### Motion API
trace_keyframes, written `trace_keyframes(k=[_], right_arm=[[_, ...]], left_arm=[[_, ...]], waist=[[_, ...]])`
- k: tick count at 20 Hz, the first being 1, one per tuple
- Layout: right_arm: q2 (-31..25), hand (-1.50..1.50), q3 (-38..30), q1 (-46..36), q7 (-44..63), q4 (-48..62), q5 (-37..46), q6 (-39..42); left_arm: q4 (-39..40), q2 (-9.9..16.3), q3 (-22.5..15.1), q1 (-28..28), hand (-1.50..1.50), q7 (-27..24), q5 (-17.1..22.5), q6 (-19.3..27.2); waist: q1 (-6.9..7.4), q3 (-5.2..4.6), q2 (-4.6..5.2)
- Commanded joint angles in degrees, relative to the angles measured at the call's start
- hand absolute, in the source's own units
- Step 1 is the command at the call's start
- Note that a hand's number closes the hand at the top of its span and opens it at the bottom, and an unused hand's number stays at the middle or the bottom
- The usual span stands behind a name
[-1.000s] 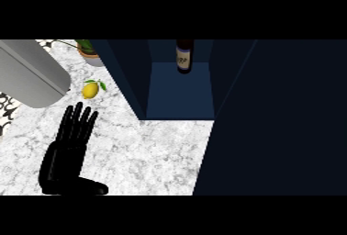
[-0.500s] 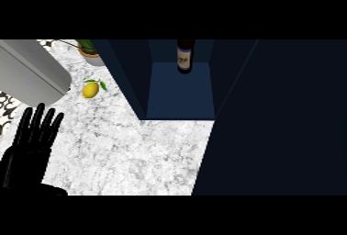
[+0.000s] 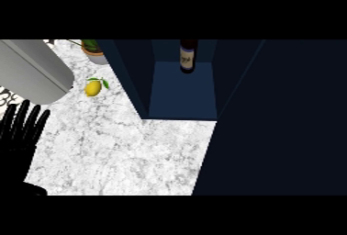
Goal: Pick up the wine, place it into the cabinet and close the cabinet
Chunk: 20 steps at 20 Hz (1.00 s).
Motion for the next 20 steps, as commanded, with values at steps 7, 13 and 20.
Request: trace_keyframes(k=[7, 13, 20], right_arm=[[14.9, 1.5, 7.1, -16.2, 13.9, 0.1, -3.8, -3.0], [26.8, 1.5, 7.1, -30.8, 20.9, 11.3, -2.1, -5.9], [35.1, 1.5, 4.6, -56.4, 29.1, 27.8, -3.4, -19.4]], left_arm=[[0.3, 0.9, 1.2, -0.8, -1.5, 0.9, 0.7, -2.1], [2.1, 2.4, 3.2, -1.8, -1.5, 2.2, 2.3, -3.2], [3.0, 1.8, 4.7, 0.9, -1.5, 0.7, 1.2, -5.3]], waist=[[2.06, -0.16, 0.28], [1.93, -0.1, 0.15], [0.81, 0.14, -0.08]])
